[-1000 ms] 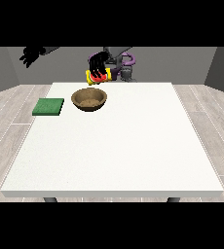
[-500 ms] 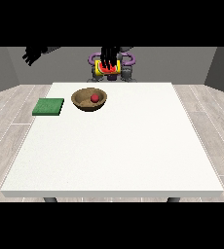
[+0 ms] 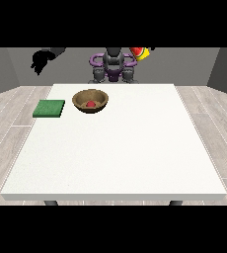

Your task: Pick the cup and pour the ball into the bowl, then pick the bowl and place it on the pad

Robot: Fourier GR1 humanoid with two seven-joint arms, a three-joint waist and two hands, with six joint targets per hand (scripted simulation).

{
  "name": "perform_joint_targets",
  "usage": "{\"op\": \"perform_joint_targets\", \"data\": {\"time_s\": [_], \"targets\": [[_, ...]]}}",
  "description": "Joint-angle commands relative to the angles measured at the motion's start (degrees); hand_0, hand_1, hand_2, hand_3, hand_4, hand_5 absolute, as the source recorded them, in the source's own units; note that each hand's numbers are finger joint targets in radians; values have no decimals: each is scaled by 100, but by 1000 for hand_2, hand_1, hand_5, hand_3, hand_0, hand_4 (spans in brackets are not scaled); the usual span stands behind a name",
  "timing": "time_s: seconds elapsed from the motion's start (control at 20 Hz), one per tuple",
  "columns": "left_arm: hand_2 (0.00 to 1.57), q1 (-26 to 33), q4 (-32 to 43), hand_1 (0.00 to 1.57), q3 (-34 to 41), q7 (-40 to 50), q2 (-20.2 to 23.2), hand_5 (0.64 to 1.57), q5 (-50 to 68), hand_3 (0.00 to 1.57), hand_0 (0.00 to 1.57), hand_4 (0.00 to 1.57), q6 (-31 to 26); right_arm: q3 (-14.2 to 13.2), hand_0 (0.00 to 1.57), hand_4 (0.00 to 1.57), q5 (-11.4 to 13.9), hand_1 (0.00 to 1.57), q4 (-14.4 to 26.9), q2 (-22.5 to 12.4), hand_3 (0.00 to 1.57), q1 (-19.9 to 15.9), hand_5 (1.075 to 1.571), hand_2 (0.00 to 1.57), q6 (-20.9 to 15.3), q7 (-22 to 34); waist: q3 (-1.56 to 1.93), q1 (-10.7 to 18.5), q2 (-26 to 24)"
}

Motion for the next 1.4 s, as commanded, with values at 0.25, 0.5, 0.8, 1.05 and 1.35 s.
{"op": "perform_joint_targets", "data": {"time_s": [0.25, 0.5, 0.8, 1.05, 1.35], "targets": [[0, -7, -655, 0, 2173, -787, 641, 1566, 3214, 0, 0, 1057, -1961, 178, 0, 719, 353, 0, 147, 840, 0, 188, 1566, 0, -777, -549, 60, 667, 465], [0, -32, -571, 0, 2704, -963, 1568, 1559, 3882, 0, 0, 1050, -3016, 185, 0, 735, 449, 0, 438, 1068, 0, 55, 1566, 0, -901, -1161, 74, 759, 1089], [0, 515, -782, 0, 2839, -994, 1740, 1553, 4073, 0, 0, 977, -3056, 409, 0, 646, 565, 0, 1209, 1292, 0, -232, 1560, 0, -789, -1686, 76, 476, 1171], [0, 719, -925, 0, 3089, -933, 2220, 1535, 4469, 0, 0, 1011, -3508, 356, 0, 565, 619, 0, 1864, 1172, 0, -531, 1560, 0, -749, -2139, 77, 476, 1359], [0, 797, -1211, 0, 3176, -852, 2407, 1533, 4711, 0, 0, 1019, -3523, 225, 0, 509, 593, 0, 2701, 1185, 0, -1055, 1552, 0, -839, -2812, 79, 514, 1683]]}}
